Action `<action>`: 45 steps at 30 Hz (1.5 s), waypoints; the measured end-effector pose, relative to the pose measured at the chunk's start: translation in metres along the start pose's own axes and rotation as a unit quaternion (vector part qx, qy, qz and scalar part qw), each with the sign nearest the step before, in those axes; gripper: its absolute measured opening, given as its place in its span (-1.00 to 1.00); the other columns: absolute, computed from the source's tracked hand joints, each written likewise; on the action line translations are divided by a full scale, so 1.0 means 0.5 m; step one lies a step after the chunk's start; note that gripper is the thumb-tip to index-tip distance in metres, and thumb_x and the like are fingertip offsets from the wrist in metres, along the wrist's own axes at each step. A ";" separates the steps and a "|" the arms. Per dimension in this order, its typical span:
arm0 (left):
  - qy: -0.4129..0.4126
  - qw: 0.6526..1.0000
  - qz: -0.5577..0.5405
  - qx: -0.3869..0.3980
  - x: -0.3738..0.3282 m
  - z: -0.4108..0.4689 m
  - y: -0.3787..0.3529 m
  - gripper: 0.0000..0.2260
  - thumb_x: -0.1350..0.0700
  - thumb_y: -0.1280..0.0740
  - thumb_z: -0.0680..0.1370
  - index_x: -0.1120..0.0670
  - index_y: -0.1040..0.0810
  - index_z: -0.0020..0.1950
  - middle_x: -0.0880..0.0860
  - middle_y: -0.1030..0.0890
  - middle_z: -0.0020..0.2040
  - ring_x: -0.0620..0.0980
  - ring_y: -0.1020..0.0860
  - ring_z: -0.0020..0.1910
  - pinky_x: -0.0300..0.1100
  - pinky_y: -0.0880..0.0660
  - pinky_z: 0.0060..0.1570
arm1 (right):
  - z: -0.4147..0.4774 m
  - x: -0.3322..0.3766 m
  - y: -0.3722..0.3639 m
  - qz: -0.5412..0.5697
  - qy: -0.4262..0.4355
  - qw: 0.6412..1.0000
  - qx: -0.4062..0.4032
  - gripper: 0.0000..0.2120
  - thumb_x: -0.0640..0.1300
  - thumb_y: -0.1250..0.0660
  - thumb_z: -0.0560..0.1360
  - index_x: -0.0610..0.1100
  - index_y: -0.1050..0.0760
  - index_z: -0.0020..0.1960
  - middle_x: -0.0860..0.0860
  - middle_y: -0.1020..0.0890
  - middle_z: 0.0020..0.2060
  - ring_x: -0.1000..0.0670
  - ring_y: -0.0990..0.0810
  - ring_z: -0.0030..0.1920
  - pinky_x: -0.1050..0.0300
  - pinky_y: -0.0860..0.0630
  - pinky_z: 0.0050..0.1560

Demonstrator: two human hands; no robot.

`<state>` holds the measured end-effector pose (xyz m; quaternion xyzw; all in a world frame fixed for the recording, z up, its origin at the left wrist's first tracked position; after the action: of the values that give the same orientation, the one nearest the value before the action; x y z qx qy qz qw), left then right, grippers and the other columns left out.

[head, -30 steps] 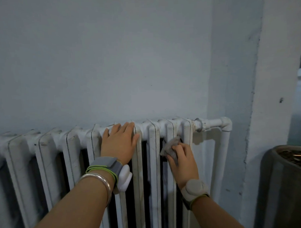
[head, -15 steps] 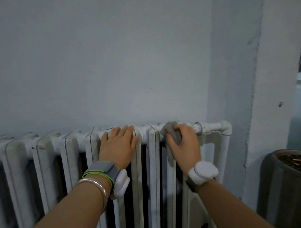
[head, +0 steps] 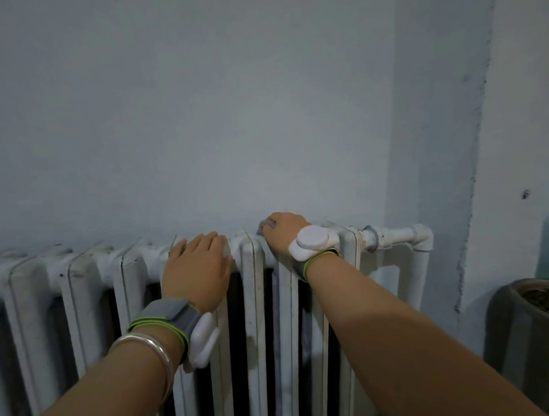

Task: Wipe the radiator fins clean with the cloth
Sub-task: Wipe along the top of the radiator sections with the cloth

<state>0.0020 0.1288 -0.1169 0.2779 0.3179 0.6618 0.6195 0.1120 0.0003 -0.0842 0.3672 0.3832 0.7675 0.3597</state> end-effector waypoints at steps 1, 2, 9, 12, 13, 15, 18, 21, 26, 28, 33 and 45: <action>-0.001 1.000 0.001 -0.007 0.001 0.001 0.001 -0.64 0.02 -0.11 0.60 0.09 -0.40 0.37 0.07 -0.43 0.39 0.08 -0.39 0.37 0.04 -0.17 0.40 | 0.002 0.000 -0.008 0.010 0.000 1.000 0.020 -0.69 -0.05 -0.06 0.60 -0.16 -0.51 0.13 -0.11 -0.57 0.16 -0.16 -0.52 0.12 0.15 -0.37 -0.03; -0.003 1.000 0.002 -0.008 0.000 0.001 0.002 -0.64 0.03 -0.13 0.60 0.10 -0.41 0.36 0.08 -0.44 0.38 0.09 -0.40 0.36 0.05 -0.18 0.39 | 0.003 0.002 -0.010 0.014 0.001 0.999 0.032 -0.71 -0.07 -0.05 0.60 -0.17 -0.51 0.06 -0.12 -0.58 0.14 -0.15 -0.53 0.09 0.17 -0.35 -0.06; -0.007 1.000 0.015 -0.001 -0.002 0.002 0.006 -0.62 -0.01 -0.07 0.62 0.03 -0.29 0.43 -0.01 -0.30 0.47 -0.01 -0.27 0.45 -0.06 -0.09 0.43 | -0.034 0.003 0.004 0.038 0.016 0.999 -0.036 -0.70 -0.06 -0.09 0.59 -0.17 -0.46 -0.19 -0.16 -0.61 -0.07 -0.17 -0.57 -0.05 0.08 -0.45 -0.08; -0.003 1.000 0.019 -0.003 -0.005 0.001 0.009 -0.62 -0.02 -0.07 0.62 0.01 -0.28 0.43 -0.02 -0.30 0.47 -0.02 -0.25 0.45 -0.06 -0.08 0.43 | -0.066 0.003 0.008 0.063 0.056 0.990 -0.117 -0.68 -0.10 -0.12 0.58 -0.12 -0.34 -0.34 -0.21 -0.59 -0.14 -0.20 -0.54 -0.09 0.04 -0.37 -0.11; -0.002 1.000 0.017 -0.002 -0.006 0.000 0.008 -0.62 -0.02 -0.07 0.62 0.01 -0.28 0.43 -0.02 -0.30 0.47 -0.02 -0.25 0.45 -0.06 -0.08 0.44 | -0.080 0.003 0.005 0.078 0.075 0.983 -0.146 -0.70 -0.10 -0.12 0.58 -0.14 -0.39 -0.30 -0.20 -0.59 -0.14 -0.20 -0.53 -0.08 0.04 -0.37 -0.08; 0.002 1.000 0.015 0.003 -0.004 -0.003 0.007 -0.61 -0.03 -0.05 0.63 0.01 -0.26 0.45 -0.02 -0.28 0.48 -0.02 -0.23 0.47 -0.06 -0.06 0.45 | -0.112 0.002 -0.007 0.096 0.101 0.971 -0.196 -0.65 -0.03 -0.06 0.58 -0.21 -0.54 -0.03 -0.16 -0.59 -0.03 -0.16 -0.52 0.00 0.03 -0.41 0.08; 0.006 1.000 0.016 0.009 -0.003 -0.005 0.008 -0.60 -0.04 -0.02 0.64 0.00 -0.21 0.47 -0.04 -0.23 0.51 -0.04 -0.18 0.49 -0.07 -0.02 0.46 | -0.158 -0.003 -0.018 0.109 0.113 0.950 -0.270 -0.53 0.03 0.00 0.57 -0.21 -0.47 0.27 -0.13 -0.51 0.20 -0.12 -0.47 0.18 0.01 -0.40 0.27; 0.005 1.000 0.018 0.011 -0.006 -0.003 0.012 -0.60 -0.03 -0.02 0.63 0.00 -0.20 0.47 -0.04 -0.22 0.51 -0.05 -0.18 0.48 -0.08 -0.02 0.46 | -0.180 -0.010 -0.020 0.138 0.113 0.938 -0.297 -0.56 0.00 -0.04 0.58 -0.19 -0.42 0.35 -0.12 -0.45 0.31 -0.09 -0.39 0.32 0.06 -0.32 0.37; 0.007 1.000 0.016 0.021 -0.005 -0.003 0.009 -0.60 -0.03 -0.01 0.64 -0.01 -0.19 0.48 -0.04 -0.21 0.51 -0.05 -0.17 0.49 -0.08 0.00 0.47 | -0.211 -0.024 -0.033 0.126 0.128 0.933 -0.311 -0.56 -0.03 -0.09 0.56 -0.14 -0.41 0.39 -0.10 -0.40 0.39 -0.08 -0.37 0.39 0.13 -0.32 0.35; 0.007 1.000 0.018 0.017 -0.008 -0.003 0.012 -0.60 -0.02 -0.02 0.64 0.00 -0.21 0.47 -0.04 -0.24 0.50 -0.05 -0.20 0.47 -0.08 -0.01 0.46 | -0.224 -0.037 -0.034 0.127 0.132 0.926 -0.331 -0.60 -0.04 -0.13 0.56 -0.14 -0.47 0.34 -0.11 -0.45 0.36 -0.10 -0.46 0.31 0.13 -0.42 0.26; 0.010 1.000 0.018 0.019 -0.011 -0.003 0.014 -0.60 -0.01 -0.02 0.63 0.02 -0.22 0.47 -0.03 -0.26 0.48 -0.05 -0.22 0.45 -0.08 -0.03 0.44 | -0.258 -0.071 -0.067 0.104 0.136 0.928 -0.330 -0.64 -0.02 -0.16 0.55 -0.13 -0.55 0.25 -0.11 -0.54 0.26 -0.05 -0.54 0.22 0.17 -0.48 0.19; 0.005 1.000 0.015 0.012 -0.011 -0.006 0.014 -0.61 0.01 -0.04 0.63 0.03 -0.25 0.46 -0.03 -0.28 0.47 -0.04 -0.23 0.45 -0.07 -0.04 0.44 | -0.249 -0.054 0.040 0.141 0.125 0.917 -0.351 -0.81 -0.03 -0.27 0.50 -0.09 -0.50 0.05 0.00 -0.54 -0.08 0.05 -0.40 -0.03 0.31 -0.32 -0.03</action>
<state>-0.0043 0.1227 -0.1133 0.2865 0.3248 0.6686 0.6045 0.0149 -0.0714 -0.1292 0.1682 0.0754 0.9351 0.3027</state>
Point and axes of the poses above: each hand's wrist, its own z-axis towards the middle knuckle, its own y-axis out of the back of the hand, x = y × z, the point moved 8 cm from there along z, towards the middle knuckle
